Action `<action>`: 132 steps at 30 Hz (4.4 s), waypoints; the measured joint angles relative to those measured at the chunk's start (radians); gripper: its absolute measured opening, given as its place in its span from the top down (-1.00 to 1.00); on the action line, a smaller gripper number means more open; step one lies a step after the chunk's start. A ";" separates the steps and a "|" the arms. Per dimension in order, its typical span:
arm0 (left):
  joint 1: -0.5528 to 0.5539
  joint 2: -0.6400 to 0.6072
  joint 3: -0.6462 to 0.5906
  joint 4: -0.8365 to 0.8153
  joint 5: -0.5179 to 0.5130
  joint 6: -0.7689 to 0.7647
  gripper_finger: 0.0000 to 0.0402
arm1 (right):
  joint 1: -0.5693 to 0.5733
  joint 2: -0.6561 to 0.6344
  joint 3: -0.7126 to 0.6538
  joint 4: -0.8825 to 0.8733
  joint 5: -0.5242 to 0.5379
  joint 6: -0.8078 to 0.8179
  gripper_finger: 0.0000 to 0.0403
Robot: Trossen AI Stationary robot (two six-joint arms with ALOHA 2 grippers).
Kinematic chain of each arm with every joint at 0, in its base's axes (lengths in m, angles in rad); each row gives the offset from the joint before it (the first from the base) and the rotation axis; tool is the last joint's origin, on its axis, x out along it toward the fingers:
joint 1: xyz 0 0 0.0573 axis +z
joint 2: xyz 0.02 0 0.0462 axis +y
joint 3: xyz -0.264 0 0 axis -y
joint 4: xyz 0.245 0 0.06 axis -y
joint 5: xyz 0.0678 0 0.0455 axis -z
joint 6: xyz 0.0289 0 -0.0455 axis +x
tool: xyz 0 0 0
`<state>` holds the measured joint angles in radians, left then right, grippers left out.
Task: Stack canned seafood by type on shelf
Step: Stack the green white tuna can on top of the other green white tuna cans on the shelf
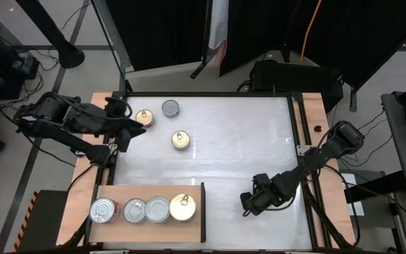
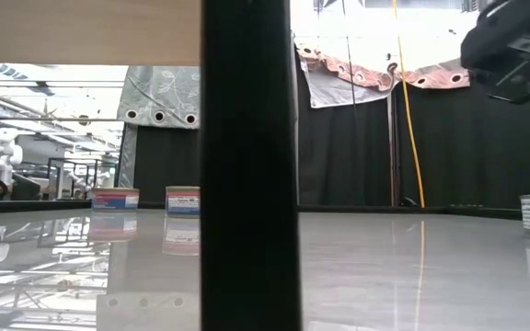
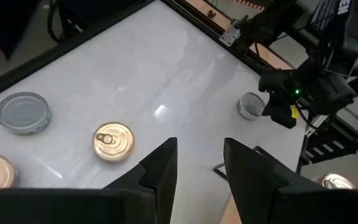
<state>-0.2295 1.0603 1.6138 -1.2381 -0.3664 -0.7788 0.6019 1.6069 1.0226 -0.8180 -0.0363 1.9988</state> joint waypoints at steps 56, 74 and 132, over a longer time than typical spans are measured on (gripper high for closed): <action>0.000 0.034 0.000 -0.002 -0.011 -0.018 0.34 | 0.121 -0.119 -0.145 -0.020 0.110 -0.046 1.00; 0.000 0.034 0.000 -0.001 -0.015 -0.025 0.34 | 0.125 -0.106 -0.143 -0.064 0.115 -0.057 1.00; 0.000 0.034 0.000 -0.003 -0.087 -0.053 0.34 | 0.009 -0.382 0.071 -0.542 -0.019 -1.968 -0.43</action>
<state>-0.2291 1.0939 1.6135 -1.2411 -0.4537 -0.8319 0.6114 1.2248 1.0939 -1.3604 -0.0555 0.0312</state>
